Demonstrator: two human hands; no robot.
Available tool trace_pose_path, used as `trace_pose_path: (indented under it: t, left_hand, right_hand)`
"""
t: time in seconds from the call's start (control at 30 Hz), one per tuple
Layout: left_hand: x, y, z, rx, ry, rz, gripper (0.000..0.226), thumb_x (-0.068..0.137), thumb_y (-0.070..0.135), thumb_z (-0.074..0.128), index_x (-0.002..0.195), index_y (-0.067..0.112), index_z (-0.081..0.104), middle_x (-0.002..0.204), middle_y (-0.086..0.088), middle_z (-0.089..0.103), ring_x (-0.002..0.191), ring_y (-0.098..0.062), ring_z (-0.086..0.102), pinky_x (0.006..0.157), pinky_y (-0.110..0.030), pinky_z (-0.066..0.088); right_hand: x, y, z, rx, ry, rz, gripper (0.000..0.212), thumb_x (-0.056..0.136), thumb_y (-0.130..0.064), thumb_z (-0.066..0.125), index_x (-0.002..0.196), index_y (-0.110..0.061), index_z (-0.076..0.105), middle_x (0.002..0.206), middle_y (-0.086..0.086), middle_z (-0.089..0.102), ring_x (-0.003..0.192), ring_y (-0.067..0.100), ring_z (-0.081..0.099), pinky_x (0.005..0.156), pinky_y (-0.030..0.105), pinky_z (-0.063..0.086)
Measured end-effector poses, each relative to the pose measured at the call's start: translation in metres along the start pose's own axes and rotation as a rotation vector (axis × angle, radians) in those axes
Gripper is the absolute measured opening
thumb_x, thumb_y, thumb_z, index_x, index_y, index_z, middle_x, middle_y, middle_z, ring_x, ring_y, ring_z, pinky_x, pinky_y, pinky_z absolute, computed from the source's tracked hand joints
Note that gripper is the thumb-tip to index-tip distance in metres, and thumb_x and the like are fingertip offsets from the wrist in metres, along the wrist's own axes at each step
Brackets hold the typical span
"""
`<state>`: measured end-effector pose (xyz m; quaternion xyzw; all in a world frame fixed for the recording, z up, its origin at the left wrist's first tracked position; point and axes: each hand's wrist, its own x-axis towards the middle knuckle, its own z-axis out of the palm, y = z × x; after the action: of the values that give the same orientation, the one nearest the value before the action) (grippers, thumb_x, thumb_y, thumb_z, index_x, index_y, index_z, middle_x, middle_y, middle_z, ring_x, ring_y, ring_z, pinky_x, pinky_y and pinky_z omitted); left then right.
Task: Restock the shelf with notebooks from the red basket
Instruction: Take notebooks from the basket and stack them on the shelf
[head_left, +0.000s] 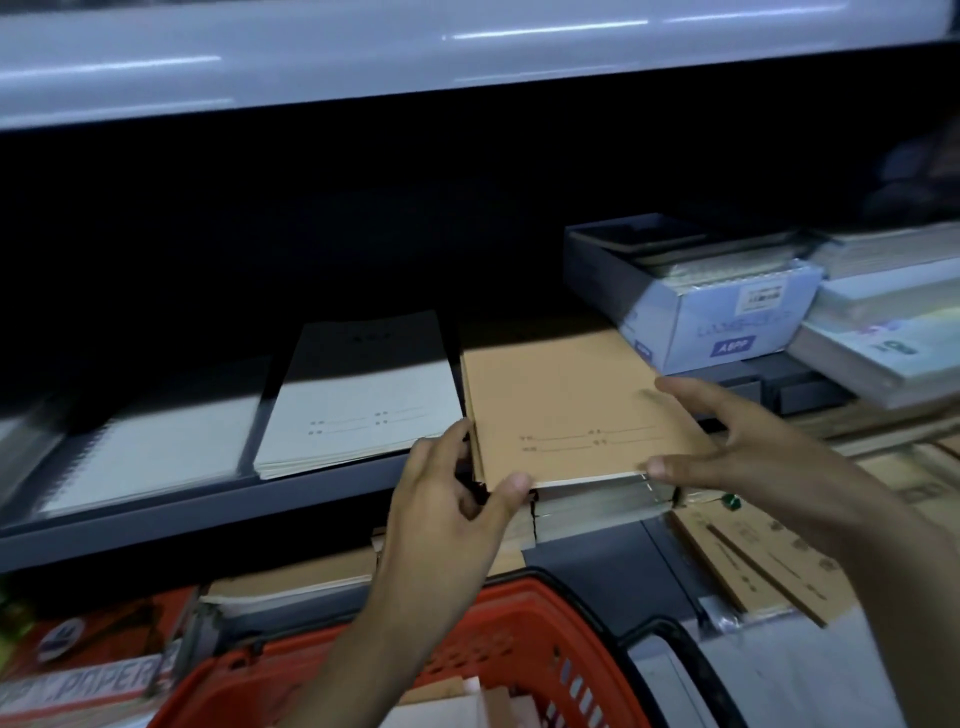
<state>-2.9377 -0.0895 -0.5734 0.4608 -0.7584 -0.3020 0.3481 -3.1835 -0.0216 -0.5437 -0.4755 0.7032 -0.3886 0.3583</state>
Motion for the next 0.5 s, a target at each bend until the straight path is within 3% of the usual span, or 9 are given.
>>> trace_pose_path:
  t: [0.07,0.13,0.2,0.27,0.4,0.5]
  left_hand:
    - [-0.003,-0.002,0.006,0.001,-0.053,0.078,0.055,0.089,0.041,0.063,0.126,0.065,0.028,0.111,0.028,0.048,0.083,0.001,0.056,0.069,-0.011,0.045]
    - [0.000,-0.003,0.012,-0.006,-0.032,0.124,0.057,0.093,0.033,0.061,0.124,0.068,0.029,0.116,0.033,0.050,0.093,0.003,0.057,0.077,-0.014,0.050]
    - [0.006,-0.004,0.017,0.025,0.045,0.132,0.051,0.094,0.029,0.060,0.135,0.051,0.040,0.117,0.025,0.056,0.101,0.000,0.057,0.087,-0.021,0.049]
    - [0.013,-0.004,0.020,0.069,0.114,0.106,0.046,0.094,0.029,0.060,0.139,0.032,0.047,0.108,0.013,0.064,0.095,-0.004,0.061,0.083,-0.019,0.048]
    - [0.027,-0.001,0.026,0.119,0.156,0.036,0.041,0.095,0.031,0.060,0.134,0.025,0.051,0.086,0.003,0.069,0.077,-0.011,0.067,0.074,-0.034,0.057]
    - [0.040,0.000,0.031,0.226,0.114,0.041,0.023,0.097,0.030,0.055,0.118,0.022,0.052,0.079,-0.002,0.067,0.071,-0.021,0.068,0.064,-0.040,0.057]
  right_hand:
    - [0.001,0.009,0.002,0.010,0.090,-0.040,0.069,0.071,-0.027,0.085,0.132,-0.039,0.054,0.124,-0.010,0.058,0.097,0.006,0.062,0.070,0.022,0.045]
    - [0.005,0.012,0.008,0.037,0.220,-0.072,0.056,0.073,-0.022,0.083,0.124,-0.032,0.061,0.104,0.000,0.067,0.076,0.003,0.065,0.061,0.018,0.045]
    - [0.013,0.014,0.014,0.042,0.359,-0.112,0.050,0.074,-0.019,0.083,0.120,-0.027,0.065,0.082,0.002,0.071,0.070,0.012,0.065,0.064,0.025,0.048]
    - [0.021,0.015,0.020,0.034,0.464,-0.157,0.044,0.076,-0.019,0.082,0.117,-0.024,0.066,0.058,-0.008,0.064,0.058,0.003,0.058,0.061,0.023,0.042]
    - [0.034,0.017,0.029,0.045,0.540,-0.177,0.040,0.081,-0.022,0.078,0.119,-0.024,0.065,0.067,-0.008,0.068,0.076,0.001,0.062,0.064,0.008,0.039]
    - [0.042,0.019,0.034,0.020,0.543,-0.180,0.046,0.085,-0.026,0.075,0.128,-0.025,0.059,0.076,-0.008,0.068,0.081,0.005,0.062,0.066,0.010,0.039]
